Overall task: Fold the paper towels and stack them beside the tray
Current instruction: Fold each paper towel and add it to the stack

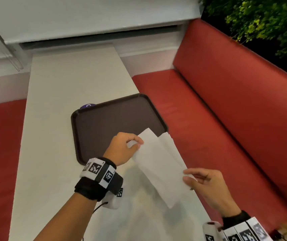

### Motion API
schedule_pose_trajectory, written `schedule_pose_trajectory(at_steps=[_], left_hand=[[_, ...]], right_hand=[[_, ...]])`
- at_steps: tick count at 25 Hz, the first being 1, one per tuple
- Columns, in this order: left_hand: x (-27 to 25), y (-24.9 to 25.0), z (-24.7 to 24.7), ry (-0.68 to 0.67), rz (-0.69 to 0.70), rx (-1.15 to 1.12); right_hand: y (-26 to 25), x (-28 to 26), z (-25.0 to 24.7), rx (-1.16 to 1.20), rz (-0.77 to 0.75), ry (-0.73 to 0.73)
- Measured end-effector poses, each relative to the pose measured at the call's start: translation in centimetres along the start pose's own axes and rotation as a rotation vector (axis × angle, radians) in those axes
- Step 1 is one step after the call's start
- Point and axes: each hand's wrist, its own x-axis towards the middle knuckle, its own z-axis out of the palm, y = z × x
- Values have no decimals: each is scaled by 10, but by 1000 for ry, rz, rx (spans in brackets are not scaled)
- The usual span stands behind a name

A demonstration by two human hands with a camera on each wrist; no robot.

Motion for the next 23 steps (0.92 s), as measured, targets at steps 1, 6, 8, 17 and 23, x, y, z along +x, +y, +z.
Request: schedule_pose_trajectory(at_steps=[1,6,8,17,23], left_hand=[[17,-4,12,-39,13,81],[80,-20,64,-242,26,425],[98,-29,79,-277,27,474],[116,-49,111,-464,-140,734],[73,-39,70,-141,-53,601]], right_hand=[[11,3,-2,-54,12,32],[49,18,-2,-253,94,167],[59,28,-1,-330,109,184],[91,38,0,-630,233,95],[61,29,3,-740,4,206]])
